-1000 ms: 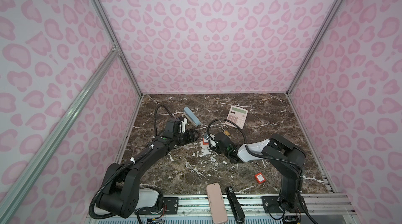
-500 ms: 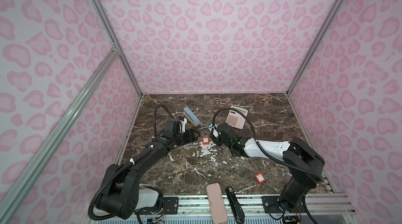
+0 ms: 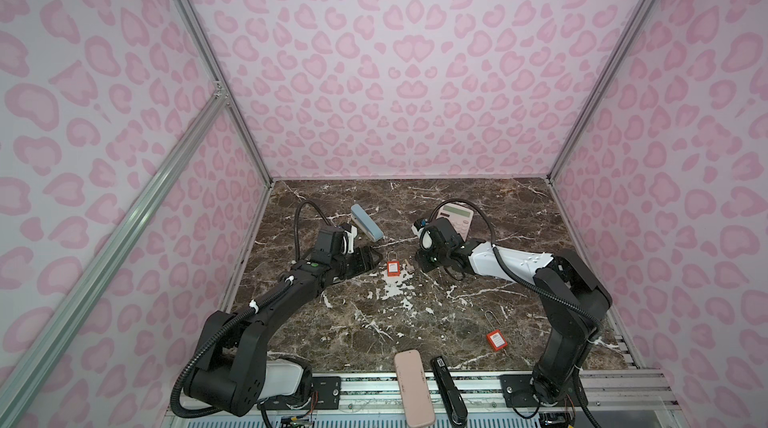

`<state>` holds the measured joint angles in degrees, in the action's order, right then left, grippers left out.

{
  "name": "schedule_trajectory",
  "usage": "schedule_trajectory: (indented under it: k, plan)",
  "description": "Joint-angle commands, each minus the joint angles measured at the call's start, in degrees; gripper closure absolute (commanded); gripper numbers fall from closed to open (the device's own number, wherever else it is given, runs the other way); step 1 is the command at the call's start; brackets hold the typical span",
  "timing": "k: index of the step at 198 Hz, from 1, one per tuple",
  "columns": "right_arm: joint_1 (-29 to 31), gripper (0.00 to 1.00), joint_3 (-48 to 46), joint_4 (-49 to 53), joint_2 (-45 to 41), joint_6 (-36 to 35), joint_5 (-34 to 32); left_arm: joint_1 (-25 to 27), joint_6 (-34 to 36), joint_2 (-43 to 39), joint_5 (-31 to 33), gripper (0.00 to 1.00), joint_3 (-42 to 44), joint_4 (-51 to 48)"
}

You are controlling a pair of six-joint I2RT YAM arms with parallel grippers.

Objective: Lock with the key

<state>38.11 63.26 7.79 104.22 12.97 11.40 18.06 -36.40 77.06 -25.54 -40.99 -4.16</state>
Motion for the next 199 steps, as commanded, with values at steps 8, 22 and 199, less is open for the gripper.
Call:
schedule_trajectory:
  k: [8,22,199]
  plan:
    - [-0.1,0.86,0.2,2.0,2.0,1.4,1.2,0.0,-0.2,0.3,-0.4,0.29,-0.1,1.7]
    - [-0.2,0.87,0.5,2.2,3.0,1.4,1.0,0.0,-0.2,0.2,-0.4,0.29,-0.1,1.8]
    - [0.9,0.89,2.5,2.2,7.3,1.8,4.9,0.0,-0.3,0.1,-0.4,0.29,0.2,1.9]
